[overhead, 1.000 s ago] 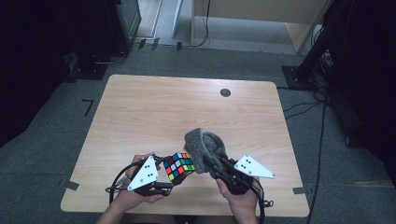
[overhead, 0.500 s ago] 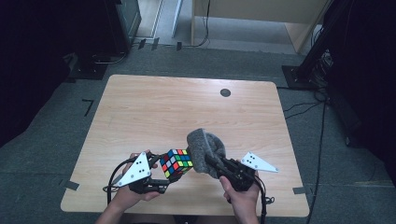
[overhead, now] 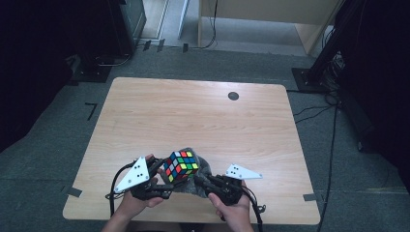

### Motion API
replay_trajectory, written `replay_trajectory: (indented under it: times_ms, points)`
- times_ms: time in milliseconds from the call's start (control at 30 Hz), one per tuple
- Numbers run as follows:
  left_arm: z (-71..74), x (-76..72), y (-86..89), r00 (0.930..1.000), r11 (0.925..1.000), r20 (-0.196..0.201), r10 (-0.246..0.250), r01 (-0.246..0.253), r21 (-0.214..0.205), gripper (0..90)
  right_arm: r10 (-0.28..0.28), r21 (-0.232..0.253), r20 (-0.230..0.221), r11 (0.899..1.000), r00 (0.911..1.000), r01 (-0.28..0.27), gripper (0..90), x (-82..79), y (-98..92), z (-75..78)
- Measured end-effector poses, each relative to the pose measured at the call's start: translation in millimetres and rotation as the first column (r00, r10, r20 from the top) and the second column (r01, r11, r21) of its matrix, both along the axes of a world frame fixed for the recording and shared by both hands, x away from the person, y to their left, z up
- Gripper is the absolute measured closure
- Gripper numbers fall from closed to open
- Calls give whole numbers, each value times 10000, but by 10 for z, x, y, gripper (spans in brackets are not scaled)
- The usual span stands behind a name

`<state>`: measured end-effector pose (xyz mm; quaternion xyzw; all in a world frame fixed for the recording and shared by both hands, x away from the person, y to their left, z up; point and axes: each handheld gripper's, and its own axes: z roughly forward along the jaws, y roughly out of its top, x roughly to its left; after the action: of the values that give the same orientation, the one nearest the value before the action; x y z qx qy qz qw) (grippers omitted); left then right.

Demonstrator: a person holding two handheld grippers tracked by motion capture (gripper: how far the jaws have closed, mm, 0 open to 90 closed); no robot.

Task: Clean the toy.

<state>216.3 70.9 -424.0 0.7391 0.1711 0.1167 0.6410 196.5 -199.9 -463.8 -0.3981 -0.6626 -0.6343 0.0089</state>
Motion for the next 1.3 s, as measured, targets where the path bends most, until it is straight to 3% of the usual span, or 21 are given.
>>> replay_trajectory:
  times_ms: [33, 100, 167, 200, 267, 367, 467, 567, 633, 667, 733, 800, 867, 967, 1067, 1133, 1200, 1233, 1300]
  points:
    - [0, 4, 10, 10000, 10000, 7, 21, -21, 1, 341, -206, 62, 271, 9998, 9994, 204, 767, 0, -49, 32]
    - [-2, 8, 16, 10000, 10000, -14, 31, -31, -2, 341, -792, 711, 878, 9948, 9930, 731, 768, -14, -189, 114]
    - [-16, 17, 5, 9999, 10000, -115, -61, 60, -45, 341, -1029, 1440, 1084, 9858, 9888, 868, 768, -19, -279, 166]
    - [-16, 17, 5, 9999, 10000, -115, -61, 60, -45, 340, -1029, 1440, 1084, 9858, 9888, 868, 768, -19, -279, 166]
    - [-15, 10, -16, 9995, 9994, -195, -249, 244, -240, 341, -468, 1391, 1124, 9898, 9926, 309, 768, -28, -216, 138]
    - [-1, 19, 16, 9994, 9991, -258, -214, 204, -383, 341, 244, 1257, 633, 9916, 9977, -322, 768, -14, -104, 20]
    - [12, 28, 50, 9997, 9990, -250, -41, 30, -457, 341, 894, 472, 517, 9947, 9947, -918, 767, -20, 11, -41]
    - [26, 39, 86, 9997, 9988, -223, 36, -47, -485, 341, 684, -174, 866, 9976, 9939, -671, 767, -30, 11, 19]
    - [26, 41, 95, 9997, 9988, -226, 61, -72, -491, 340, -5, 229, 1247, 9997, 9922, -23, 767, -37, -101, 105]
    - [20, 46, 100, 9997, 9990, -252, 80, -91, -446, 341, -426, 809, 1391, 9962, 9894, 315, 767, -40, -183, 152]
    - [11, 40, 75, 9995, 9989, -302, 10, -24, -462, 341, -659, 1250, 1557, 9911, 9856, 465, 767, -53, -232, 191]
    - [5, 28, 43, 9992, 9982, -351, -177, 157, -578, 340, -285, 994, 1675, 9950, 9855, 119, 766, -69, -162, 186]
    - [10, 33, 49, 9990, 9975, -413, -169, 140, -686, 341, 15, 596, 1422, 9982, 9898, -100, 766, -78, -55, 117]
    - [19, 44, 79, 9989, 9971, -460, -82, 47, -756, 340, 849, 7, 968, 9963, 9917, -854, 764, -53, 59, 6]
    - [37, 61, 130, 9982, 9937, -606, 41, -109, -1115, 341, 844, -717, 1407, 9946, 9864, -749, 764, -85, 101, 30]
    - [44, 69, 153, 9978, 9923, -664, 49, -130, -1232, 340, 239, -308, 1839, 9994, 9826, -185, 766, -99, 12, 114]
    - [38, 75, 146, 9971, 9921, -759, 19, -114, -1252, 341, -374, 700, 1945, 9973, 9802, 242, 766, -100, -96, 173]
    - [29, 75, 127, 9966, 9919, -820, -28, -76, -1266, 340, -446, 810, 2084, 9963, 9770, 282, 766, -105, -108, 187]
    - [10, 68, 91, 9956, 9910, -913, -198, 74, -1337, 340, -29, 544, 2173, 9985, 9761, -91, 763, -124, -28, 179]
